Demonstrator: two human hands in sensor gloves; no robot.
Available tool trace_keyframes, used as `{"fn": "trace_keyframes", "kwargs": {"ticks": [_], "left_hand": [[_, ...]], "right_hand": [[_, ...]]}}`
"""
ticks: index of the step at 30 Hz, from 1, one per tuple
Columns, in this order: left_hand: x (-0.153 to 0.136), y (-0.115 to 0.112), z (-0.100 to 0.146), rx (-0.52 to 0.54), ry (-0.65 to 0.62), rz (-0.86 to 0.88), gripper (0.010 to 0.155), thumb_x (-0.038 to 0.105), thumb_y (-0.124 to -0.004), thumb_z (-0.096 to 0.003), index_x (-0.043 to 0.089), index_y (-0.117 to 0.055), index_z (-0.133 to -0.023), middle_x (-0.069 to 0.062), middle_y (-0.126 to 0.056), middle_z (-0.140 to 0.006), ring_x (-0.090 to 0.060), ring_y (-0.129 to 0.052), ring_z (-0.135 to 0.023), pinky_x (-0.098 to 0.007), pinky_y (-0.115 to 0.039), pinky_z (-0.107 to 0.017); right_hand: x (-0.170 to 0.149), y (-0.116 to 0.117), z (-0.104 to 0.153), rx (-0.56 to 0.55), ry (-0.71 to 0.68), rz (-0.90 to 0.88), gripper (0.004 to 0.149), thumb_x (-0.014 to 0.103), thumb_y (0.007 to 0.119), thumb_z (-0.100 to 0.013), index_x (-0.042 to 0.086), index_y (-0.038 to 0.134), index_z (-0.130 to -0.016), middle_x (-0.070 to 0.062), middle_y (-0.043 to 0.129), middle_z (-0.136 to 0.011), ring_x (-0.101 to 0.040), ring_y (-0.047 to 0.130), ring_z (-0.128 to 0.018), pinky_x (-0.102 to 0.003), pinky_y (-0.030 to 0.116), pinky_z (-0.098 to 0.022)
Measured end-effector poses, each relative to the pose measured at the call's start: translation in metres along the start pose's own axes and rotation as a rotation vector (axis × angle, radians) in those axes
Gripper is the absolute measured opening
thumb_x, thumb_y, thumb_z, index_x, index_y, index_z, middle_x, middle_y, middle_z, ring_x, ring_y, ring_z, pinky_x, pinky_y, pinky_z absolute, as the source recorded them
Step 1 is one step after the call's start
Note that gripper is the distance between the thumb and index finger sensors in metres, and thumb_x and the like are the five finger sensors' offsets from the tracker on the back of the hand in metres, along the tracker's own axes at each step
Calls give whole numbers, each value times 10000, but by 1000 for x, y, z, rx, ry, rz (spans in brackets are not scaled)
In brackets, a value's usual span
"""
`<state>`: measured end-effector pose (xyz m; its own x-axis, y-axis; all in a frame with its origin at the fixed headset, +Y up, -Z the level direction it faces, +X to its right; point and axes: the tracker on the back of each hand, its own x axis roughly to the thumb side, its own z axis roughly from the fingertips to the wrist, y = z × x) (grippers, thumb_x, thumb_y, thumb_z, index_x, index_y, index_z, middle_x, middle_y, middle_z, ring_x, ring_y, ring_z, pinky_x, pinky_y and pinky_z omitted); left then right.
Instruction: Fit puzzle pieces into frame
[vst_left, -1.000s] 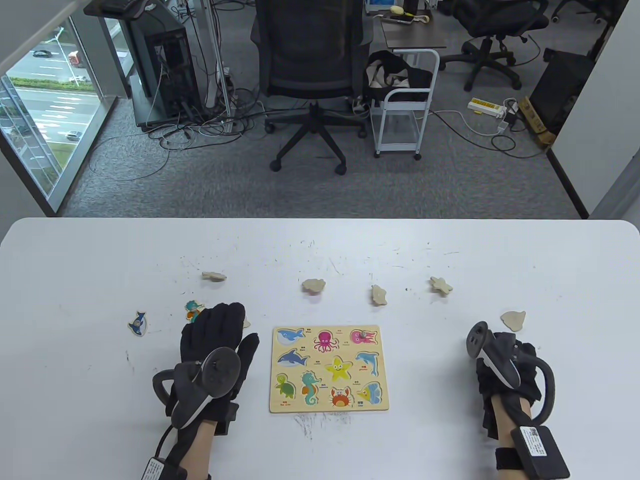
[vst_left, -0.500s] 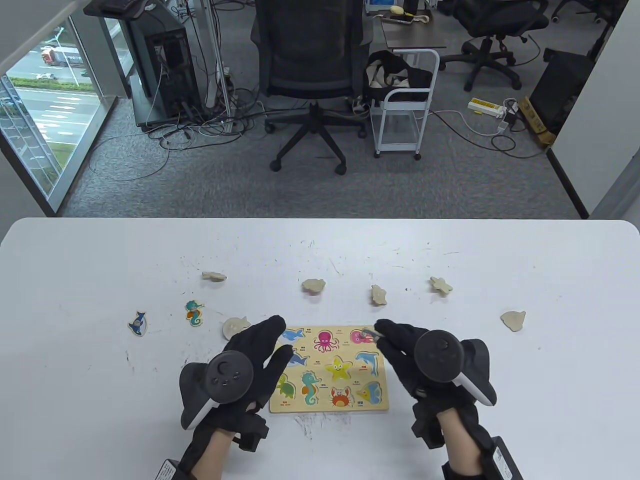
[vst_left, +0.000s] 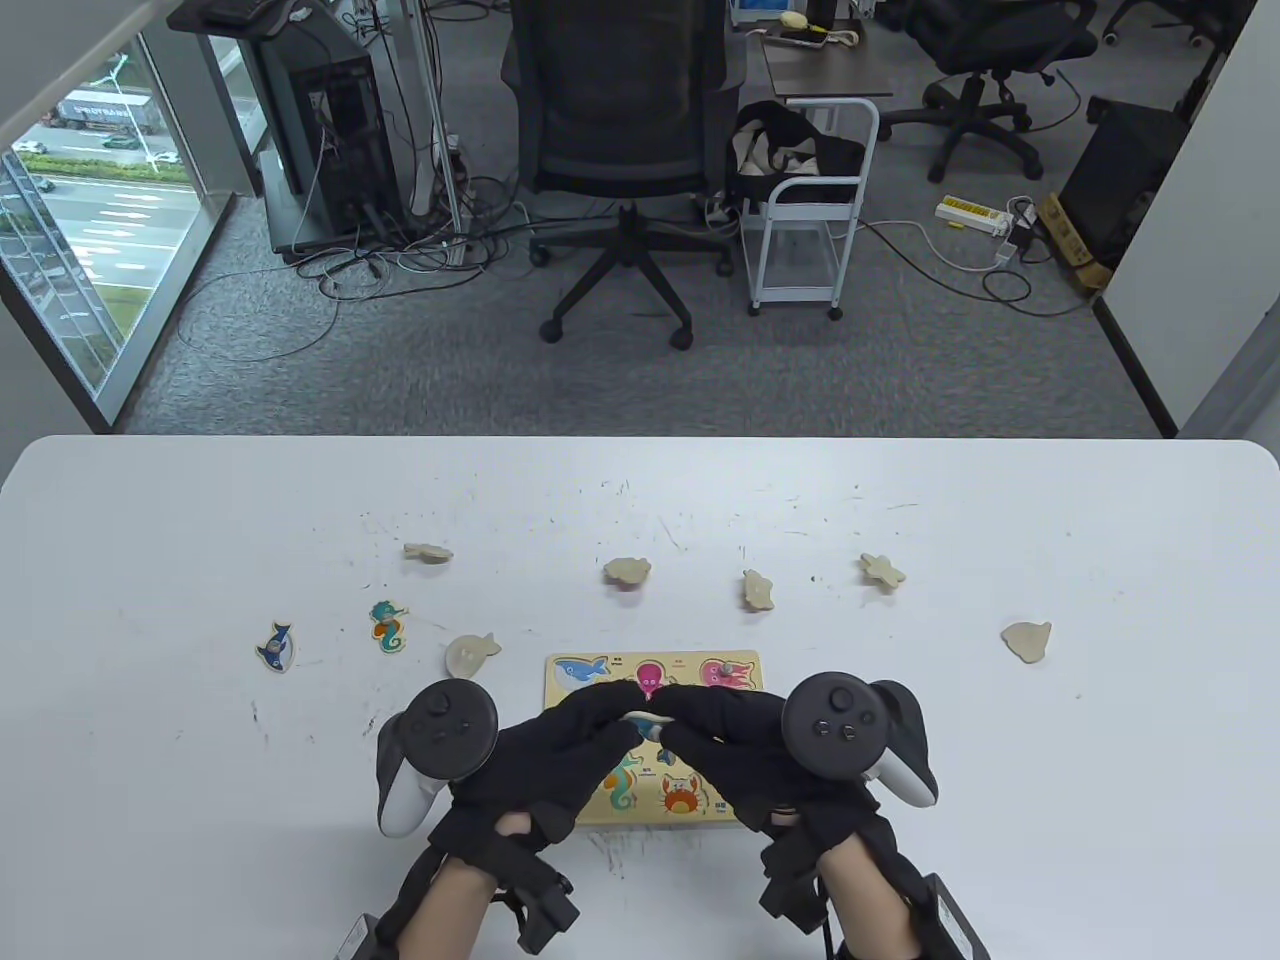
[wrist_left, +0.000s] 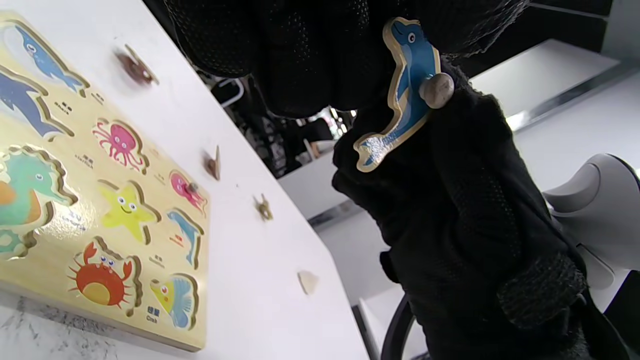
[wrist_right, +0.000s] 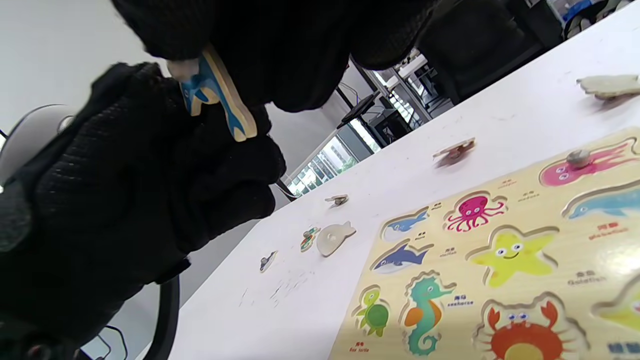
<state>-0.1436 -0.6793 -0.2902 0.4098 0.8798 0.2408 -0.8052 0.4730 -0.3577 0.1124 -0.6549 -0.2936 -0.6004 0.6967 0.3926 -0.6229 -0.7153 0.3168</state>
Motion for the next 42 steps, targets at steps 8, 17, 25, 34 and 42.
{"fn": "trace_keyframes", "kwargs": {"ticks": [8,17,25,34,42], "left_hand": [[1,1,1,18,-14,14,480,549,-751,-545,367,-728,-988,117,-946,-908,-126,-971,-827,-409,-805,-709],[-10,3,1,107,66,-15,473,554,-750,-547,365,-737,-980,123,-957,-891,-120,-981,-810,-404,-814,-697],[-11,3,1,112,85,13,470,557,-749,-549,362,-744,-976,124,-965,-878,-115,-988,-796,-400,-820,-687],[-12,-4,-2,1,76,165,504,575,-745,-547,337,-737,-991,102,-965,-884,-127,-989,-795,-405,-820,-683],[-14,-4,-3,-15,71,174,517,584,-737,-546,335,-729,-1000,99,-960,-895,-130,-987,-803,-407,-818,-686]], "right_hand": [[7,2,4,-17,-2,27,452,498,797,-462,336,810,-884,94,963,-793,-170,976,-717,-471,735,-666],[46,15,23,-356,50,520,566,513,814,-449,368,680,-979,99,838,-953,-188,873,-865,-487,666,-730],[74,46,31,-499,-11,888,524,511,848,-425,403,716,-921,143,857,-880,-142,881,-803,-469,673,-731],[70,50,29,-531,30,966,497,499,854,-426,410,729,-899,154,858,-868,-140,877,-809,-471,671,-732],[69,48,29,-533,23,933,471,487,859,-429,410,747,-880,152,875,-849,-143,890,-795,-467,685,-725]]}}
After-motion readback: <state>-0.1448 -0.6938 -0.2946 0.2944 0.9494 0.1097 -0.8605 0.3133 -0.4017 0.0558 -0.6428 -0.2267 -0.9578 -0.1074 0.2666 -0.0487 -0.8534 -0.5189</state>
